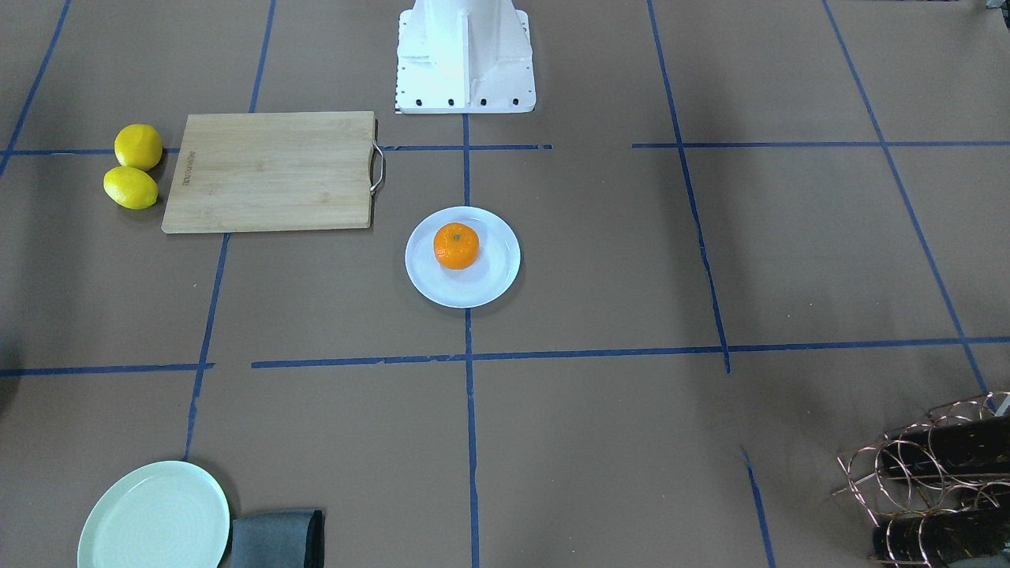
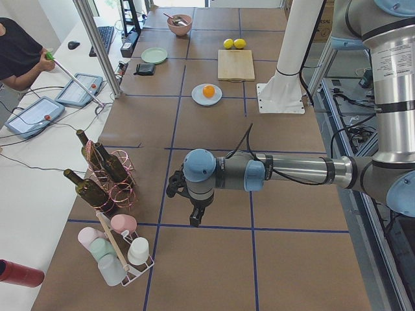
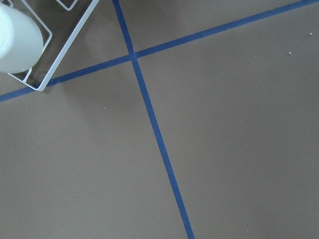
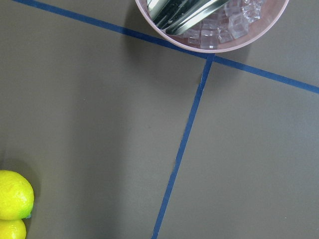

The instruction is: Pick orange to plate

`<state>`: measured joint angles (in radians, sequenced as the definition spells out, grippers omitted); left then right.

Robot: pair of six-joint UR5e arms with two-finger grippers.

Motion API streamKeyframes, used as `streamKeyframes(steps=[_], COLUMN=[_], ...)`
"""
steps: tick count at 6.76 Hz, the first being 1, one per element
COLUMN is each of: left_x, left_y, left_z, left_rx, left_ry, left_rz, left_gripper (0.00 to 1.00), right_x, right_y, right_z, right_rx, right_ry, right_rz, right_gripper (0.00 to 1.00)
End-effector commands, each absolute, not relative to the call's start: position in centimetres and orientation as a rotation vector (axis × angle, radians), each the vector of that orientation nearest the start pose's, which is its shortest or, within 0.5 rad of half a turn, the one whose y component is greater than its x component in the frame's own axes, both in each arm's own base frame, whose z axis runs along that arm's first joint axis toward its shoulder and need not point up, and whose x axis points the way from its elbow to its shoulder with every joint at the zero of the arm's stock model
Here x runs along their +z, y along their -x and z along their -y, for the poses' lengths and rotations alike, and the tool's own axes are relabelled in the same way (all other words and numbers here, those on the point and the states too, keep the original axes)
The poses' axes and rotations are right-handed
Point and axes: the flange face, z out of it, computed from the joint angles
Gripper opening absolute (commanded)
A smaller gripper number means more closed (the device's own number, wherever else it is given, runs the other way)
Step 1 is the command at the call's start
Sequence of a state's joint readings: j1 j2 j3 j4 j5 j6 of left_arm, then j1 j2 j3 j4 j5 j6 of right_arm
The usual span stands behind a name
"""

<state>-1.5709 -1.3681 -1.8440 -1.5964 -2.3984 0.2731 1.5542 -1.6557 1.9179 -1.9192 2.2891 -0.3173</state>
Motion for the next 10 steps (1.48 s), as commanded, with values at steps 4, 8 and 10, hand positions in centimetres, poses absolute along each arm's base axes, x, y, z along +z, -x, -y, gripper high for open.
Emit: streamKeyframes(steps=[4, 8, 10], left_x=[59.9, 60.6, 61.0], left_y=[4.2, 4.6, 5.0], left_z=[44.7, 44.5, 43.9], left_rx=[0.268, 0.247, 0.210], left_ry=[-0.008, 0.005, 0.018], left_rz=[-0.790, -0.778, -0.786], left_gripper=[1.00, 1.00, 1.00], right_x=[57.8, 57.6, 57.6], right_y=[-6.0, -6.0, -6.0], right_z=[43.0, 43.2, 43.1], right_rx=[-0.276, -0.269, -0.274], right_ry=[0.001, -0.008, -0.010], right_rz=[0.732, 0.729, 0.735], right_gripper=[1.00, 1.00, 1.00])
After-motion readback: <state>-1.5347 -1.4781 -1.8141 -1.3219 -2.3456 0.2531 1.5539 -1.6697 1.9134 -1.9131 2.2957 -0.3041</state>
